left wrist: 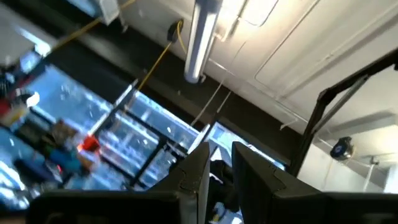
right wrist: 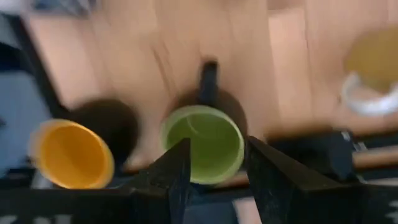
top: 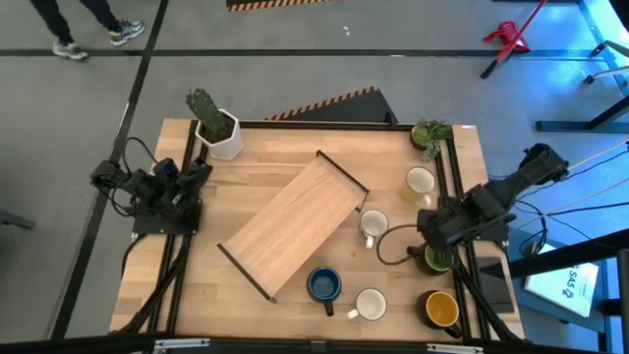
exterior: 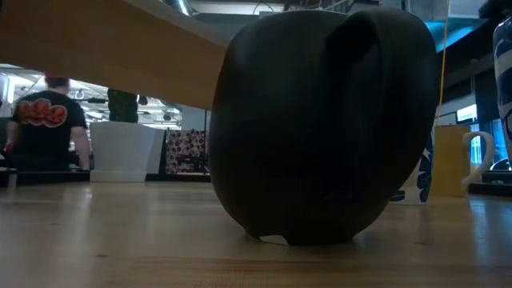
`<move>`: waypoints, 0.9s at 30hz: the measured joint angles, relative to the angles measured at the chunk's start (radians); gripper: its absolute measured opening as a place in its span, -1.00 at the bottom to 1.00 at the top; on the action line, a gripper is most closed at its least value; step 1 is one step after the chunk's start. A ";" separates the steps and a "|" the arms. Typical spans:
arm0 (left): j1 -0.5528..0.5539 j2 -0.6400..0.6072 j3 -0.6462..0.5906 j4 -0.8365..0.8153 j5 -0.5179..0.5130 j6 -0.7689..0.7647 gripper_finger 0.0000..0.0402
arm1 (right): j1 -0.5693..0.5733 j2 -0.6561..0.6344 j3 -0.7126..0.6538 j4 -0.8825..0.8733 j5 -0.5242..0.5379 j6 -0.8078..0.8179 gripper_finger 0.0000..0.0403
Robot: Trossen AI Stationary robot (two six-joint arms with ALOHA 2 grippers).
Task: Place coffee mugs
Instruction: Put the green black mug on the shelf
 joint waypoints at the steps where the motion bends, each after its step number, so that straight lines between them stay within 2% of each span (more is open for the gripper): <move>1: 0.000 0.001 0.000 -0.012 0.001 -0.035 -0.67 | 0.005 0.006 -0.014 -0.007 -0.003 0.002 -0.31; 5: 0.000 0.012 0.001 -0.056 0.010 -0.121 -0.60 | 0.005 -0.022 -0.040 -0.040 -0.012 -0.009 -0.18; 10: 0.000 0.028 0.001 -0.088 -0.008 -0.116 -0.48 | 0.002 -0.099 -0.076 -0.031 0.014 0.010 0.16; 13: 0.000 0.029 0.001 -0.093 -0.033 -0.092 -0.43 | 0.002 -0.101 -0.121 -0.025 -0.006 0.036 0.29; 17: 0.000 0.029 0.001 -0.097 -0.051 -0.073 -0.42 | 0.003 -0.101 -0.201 0.032 -0.048 0.014 0.30; 27: 0.000 0.029 0.001 -0.097 -0.077 -0.072 -0.42 | 0.002 -0.102 -0.365 0.145 -0.014 -0.013 0.22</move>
